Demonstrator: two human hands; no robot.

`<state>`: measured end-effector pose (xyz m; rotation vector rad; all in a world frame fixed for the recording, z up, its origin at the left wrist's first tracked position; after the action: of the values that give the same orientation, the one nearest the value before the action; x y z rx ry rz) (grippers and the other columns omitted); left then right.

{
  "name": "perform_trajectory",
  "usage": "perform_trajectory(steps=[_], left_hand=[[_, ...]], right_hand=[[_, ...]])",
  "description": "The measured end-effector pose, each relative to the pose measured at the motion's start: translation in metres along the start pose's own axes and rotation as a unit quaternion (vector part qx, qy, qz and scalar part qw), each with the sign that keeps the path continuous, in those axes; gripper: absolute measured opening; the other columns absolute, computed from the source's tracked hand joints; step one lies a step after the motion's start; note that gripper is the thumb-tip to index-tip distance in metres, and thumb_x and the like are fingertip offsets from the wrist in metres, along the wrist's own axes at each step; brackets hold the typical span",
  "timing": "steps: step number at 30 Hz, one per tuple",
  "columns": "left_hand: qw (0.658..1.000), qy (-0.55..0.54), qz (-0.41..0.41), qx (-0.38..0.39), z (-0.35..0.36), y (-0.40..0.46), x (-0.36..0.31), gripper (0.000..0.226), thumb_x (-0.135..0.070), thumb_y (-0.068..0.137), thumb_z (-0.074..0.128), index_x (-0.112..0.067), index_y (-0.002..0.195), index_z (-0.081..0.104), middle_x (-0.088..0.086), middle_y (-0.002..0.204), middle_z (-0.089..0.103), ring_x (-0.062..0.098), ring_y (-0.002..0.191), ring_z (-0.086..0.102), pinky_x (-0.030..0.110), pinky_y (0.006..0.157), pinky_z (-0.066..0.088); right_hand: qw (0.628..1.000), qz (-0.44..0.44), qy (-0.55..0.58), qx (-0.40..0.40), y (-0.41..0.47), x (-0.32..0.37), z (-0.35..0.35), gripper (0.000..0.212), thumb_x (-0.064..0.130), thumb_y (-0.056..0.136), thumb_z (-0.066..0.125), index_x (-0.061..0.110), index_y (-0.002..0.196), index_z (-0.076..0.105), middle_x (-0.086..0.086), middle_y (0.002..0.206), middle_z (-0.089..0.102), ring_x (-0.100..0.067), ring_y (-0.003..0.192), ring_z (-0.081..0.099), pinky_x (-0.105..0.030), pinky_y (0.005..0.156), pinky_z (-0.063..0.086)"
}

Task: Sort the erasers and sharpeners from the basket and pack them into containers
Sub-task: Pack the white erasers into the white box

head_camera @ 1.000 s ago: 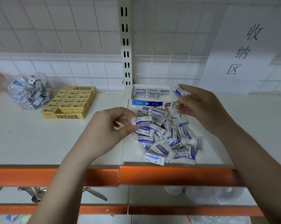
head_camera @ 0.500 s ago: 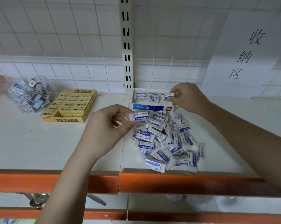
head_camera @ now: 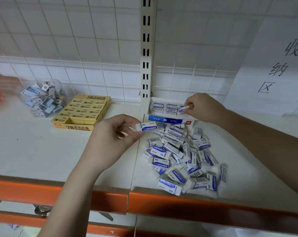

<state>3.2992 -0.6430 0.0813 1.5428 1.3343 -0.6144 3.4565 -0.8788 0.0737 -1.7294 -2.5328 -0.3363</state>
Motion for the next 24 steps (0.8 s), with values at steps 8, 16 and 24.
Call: perform_trajectory(steps=[8, 16, 24], left_hand=[[1.0, 0.003, 0.001, -0.002, 0.0, 0.003, 0.001, 0.021, -0.015, 0.072, 0.077, -0.029, 0.083, 0.066, -0.024, 0.073, 0.064, 0.0, 0.063, 0.058, 0.01, 0.059, 0.045], [0.999, 0.026, 0.014, 0.015, -0.001, 0.011, 0.001, 0.024, -0.01, 0.072, 0.078, -0.028, 0.082, 0.066, -0.023, 0.068, 0.064, 0.001, 0.065, 0.061, 0.019, 0.067, 0.051], [0.993, 0.077, 0.027, 0.079, 0.019, 0.069, -0.005, 0.017, -0.021, 0.072, 0.079, -0.029, 0.083, 0.068, -0.015, 0.078, 0.067, -0.01, 0.062, 0.057, 0.004, 0.058, 0.038]], right_hand=[[0.985, -0.045, -0.166, 0.023, 0.002, 0.012, -0.004, 0.021, 0.028, 0.093, 0.054, 0.01, 0.102, 0.059, -0.005, 0.093, 0.055, -0.021, 0.086, 0.053, -0.03, 0.067, 0.04], [0.995, -0.026, -0.087, 0.028, -0.001, 0.014, -0.003, 0.011, 0.014, 0.088, 0.058, 0.014, 0.093, 0.068, 0.0, 0.092, 0.064, -0.016, 0.083, 0.057, -0.031, 0.074, 0.048], [0.987, -0.032, 0.142, -0.07, -0.065, 0.012, -0.034, 0.006, 0.012, 0.083, 0.069, 0.011, 0.086, 0.074, 0.002, 0.078, 0.07, 0.0, 0.069, 0.061, -0.014, 0.071, 0.051]])
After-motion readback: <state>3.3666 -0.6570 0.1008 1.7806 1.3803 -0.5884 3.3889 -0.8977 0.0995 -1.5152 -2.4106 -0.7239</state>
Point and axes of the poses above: each hand's wrist, its own y-axis towards the middle knuckle, its own z-axis out of the palm, x = y × z, the point moved 5 cm from there along y, towards the middle knuckle
